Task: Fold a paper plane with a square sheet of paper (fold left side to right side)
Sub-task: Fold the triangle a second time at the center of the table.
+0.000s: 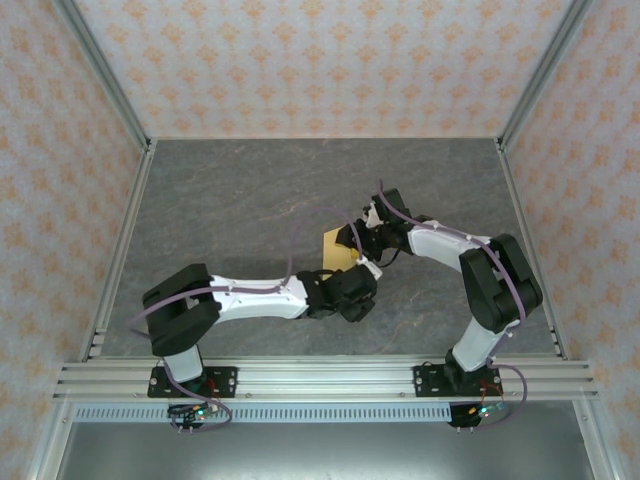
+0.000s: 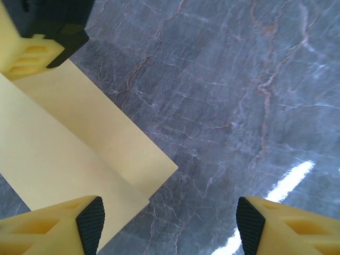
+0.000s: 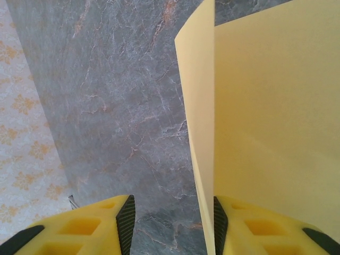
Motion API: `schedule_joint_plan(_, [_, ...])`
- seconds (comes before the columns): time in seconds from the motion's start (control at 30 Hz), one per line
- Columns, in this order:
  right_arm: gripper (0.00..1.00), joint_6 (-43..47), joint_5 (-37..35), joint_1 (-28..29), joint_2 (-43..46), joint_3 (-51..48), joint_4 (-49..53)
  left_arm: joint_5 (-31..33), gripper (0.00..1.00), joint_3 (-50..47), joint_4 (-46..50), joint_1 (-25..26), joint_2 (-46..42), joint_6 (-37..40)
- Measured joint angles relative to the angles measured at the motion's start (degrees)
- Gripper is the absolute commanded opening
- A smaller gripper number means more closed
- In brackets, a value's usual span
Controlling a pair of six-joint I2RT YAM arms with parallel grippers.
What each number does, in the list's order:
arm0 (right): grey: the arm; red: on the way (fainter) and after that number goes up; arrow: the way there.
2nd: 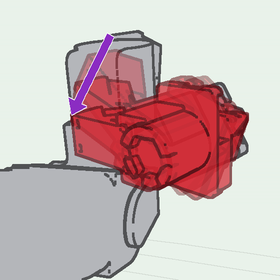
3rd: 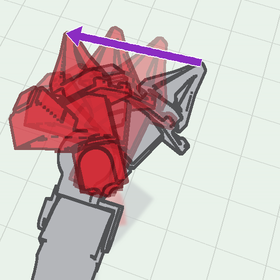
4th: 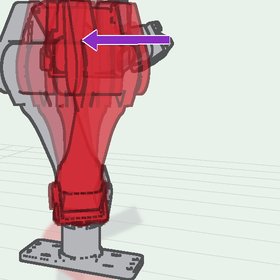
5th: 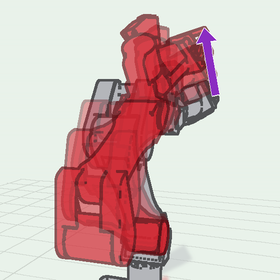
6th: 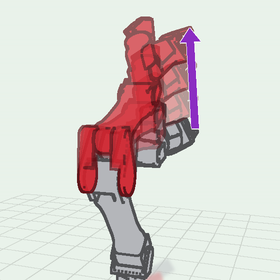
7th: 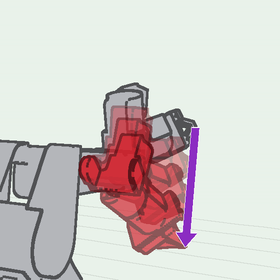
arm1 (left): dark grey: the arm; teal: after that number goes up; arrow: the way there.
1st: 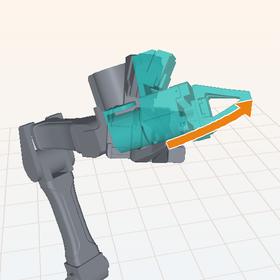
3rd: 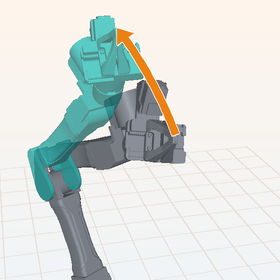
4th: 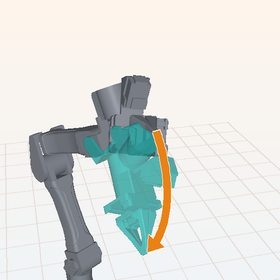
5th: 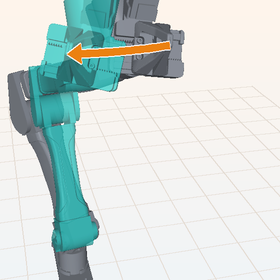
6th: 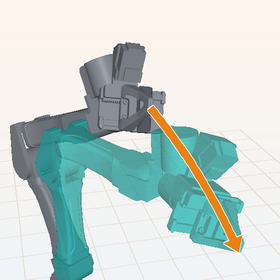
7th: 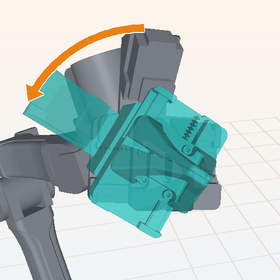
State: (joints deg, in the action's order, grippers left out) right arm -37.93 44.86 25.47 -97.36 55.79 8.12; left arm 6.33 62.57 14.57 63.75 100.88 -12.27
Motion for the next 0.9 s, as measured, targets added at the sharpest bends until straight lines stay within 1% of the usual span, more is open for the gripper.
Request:
schedule_joint_plan(0.17, [0.45,-0.2,0.0,0.0,0.0,0.0,0.0,5.1,0.55,2.0,3.1,0.3,2.4,0.2])
schedule_joint_plan(0.2, [0.45,-0.2,0.0,0.0,0.0,0.0,0.0,6.0,0.52,2.1,3.3,0.3,2.4,0.2])
schedule_joint_plan(0.27, [0.45,-0.2,0.0,0.0,0.0,0.0,0.0,7.3,0.43,2.1,3.7,0.3,2.5,0.5])
schedule_joint_plan(0.37, [0.45,-0.2,0.0,0.1,0.0,0.0,0.0,7.9,0.3,2.1,3.7,0.3,2.5,1.1])
schedule_joint_plan(0.57, [0.45,-0.1,-0.1,0.2,0.0,0.0,0.5,7.6,0.13,1.2,3.3,0.4,2.2,2.0])
schedule_joint_plan(0.67, [0.45,0.3,-0.3,0.3,0.0,0.0,1.4,7.5,0.06,0.2,3.0,0.4,1.8,2.3])
schedule_joint_plan(0.77, [0.45,0.5,-0.6,0.3,0.0,0.0,1.8,7.4,0.02,-0.2,2.8,0.4,1.5,2.3])
schedule_joint_plan(0.9, [0.47,0.7,-0.9,0.3,0.0,0.0,2.2,7.4,0.0,-0.4,2.5,0.4,1.0,2.3])
